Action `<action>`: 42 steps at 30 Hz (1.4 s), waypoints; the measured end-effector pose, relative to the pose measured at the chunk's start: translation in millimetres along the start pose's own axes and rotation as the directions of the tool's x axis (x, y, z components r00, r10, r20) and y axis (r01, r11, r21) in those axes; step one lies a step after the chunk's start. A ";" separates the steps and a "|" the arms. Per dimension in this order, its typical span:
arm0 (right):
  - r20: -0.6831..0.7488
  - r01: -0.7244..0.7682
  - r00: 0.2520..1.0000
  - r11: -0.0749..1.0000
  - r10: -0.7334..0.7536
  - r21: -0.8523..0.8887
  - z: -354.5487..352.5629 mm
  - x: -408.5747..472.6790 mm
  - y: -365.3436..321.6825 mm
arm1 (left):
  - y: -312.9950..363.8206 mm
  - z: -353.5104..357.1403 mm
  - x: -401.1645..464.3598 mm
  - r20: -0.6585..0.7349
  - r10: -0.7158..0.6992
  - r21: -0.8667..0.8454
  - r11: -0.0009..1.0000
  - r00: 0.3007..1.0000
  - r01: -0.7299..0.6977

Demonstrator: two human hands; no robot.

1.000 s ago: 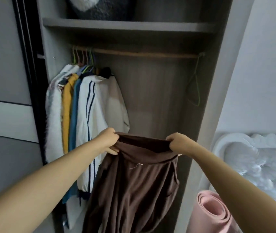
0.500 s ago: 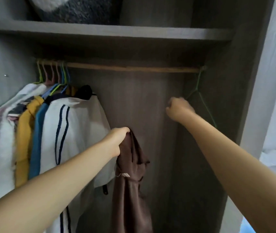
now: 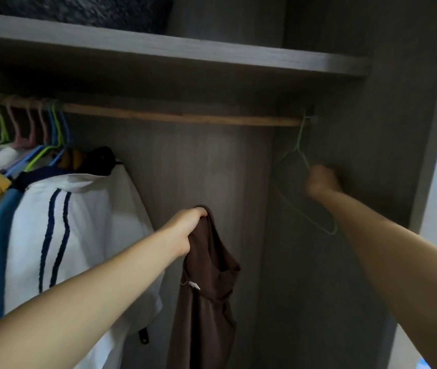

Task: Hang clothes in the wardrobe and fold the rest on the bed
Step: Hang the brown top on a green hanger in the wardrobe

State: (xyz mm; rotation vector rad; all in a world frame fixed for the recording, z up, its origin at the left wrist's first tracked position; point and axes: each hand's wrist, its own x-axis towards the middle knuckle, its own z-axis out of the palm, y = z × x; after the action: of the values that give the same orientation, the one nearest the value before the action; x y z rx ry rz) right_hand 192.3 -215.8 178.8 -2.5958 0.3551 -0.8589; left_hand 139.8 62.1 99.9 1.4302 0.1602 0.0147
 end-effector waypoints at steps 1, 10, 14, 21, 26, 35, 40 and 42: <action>-0.039 -0.007 0.999 0.998 0.009 0.065 4.9 -3.2 -3.5 | 0.2 -5.1 3.7 -0.007 -0.009 -0.006 1.000 1.000 0.009; -0.173 0.129 0.985 0.618 0.010 0.775 81.3 -109.8 0.0 | -35.3 -35.9 5.5 0.054 -0.183 0.130 0.976 0.982 0.175; 0.043 -0.055 0.997 0.190 0.065 0.980 64.9 -138.7 -37.7 | -53.9 -48.9 4.0 0.110 -0.310 0.154 0.944 0.944 0.292; 0.143 -0.131 0.990 -0.408 0.000 0.904 20.2 -193.2 -86.7 | -60.0 -76.1 2.5 0.100 -0.367 0.250 0.909 0.925 0.334; 0.104 -0.090 0.995 -0.437 0.008 0.895 14.2 -216.6 -105.0 | -46.6 -99.9 -6.0 0.099 -0.339 0.245 0.920 0.936 0.307; 0.119 -0.130 0.991 -0.210 -0.063 0.969 77.5 -274.7 -125.4 | 10.0 -133.1 -15.1 0.125 -0.203 0.280 0.946 0.971 0.162; 0.359 -0.323 0.867 0.158 -0.347 0.933 84.7 -282.5 -113.7 | 23.3 -163.3 -11.6 -0.025 -0.135 0.146 0.980 0.990 0.137; 0.475 -0.361 0.781 0.326 -0.407 0.874 67.4 -269.2 -106.5 | 18.0 -179.0 -5.5 -0.079 -0.130 0.090 0.986 0.988 0.137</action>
State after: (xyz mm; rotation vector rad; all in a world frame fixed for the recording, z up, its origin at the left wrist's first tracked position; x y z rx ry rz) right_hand 35.8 -7.5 35.6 -1.5056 -0.3557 0.0042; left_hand 114.6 240.2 94.7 1.5121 0.3207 -0.0517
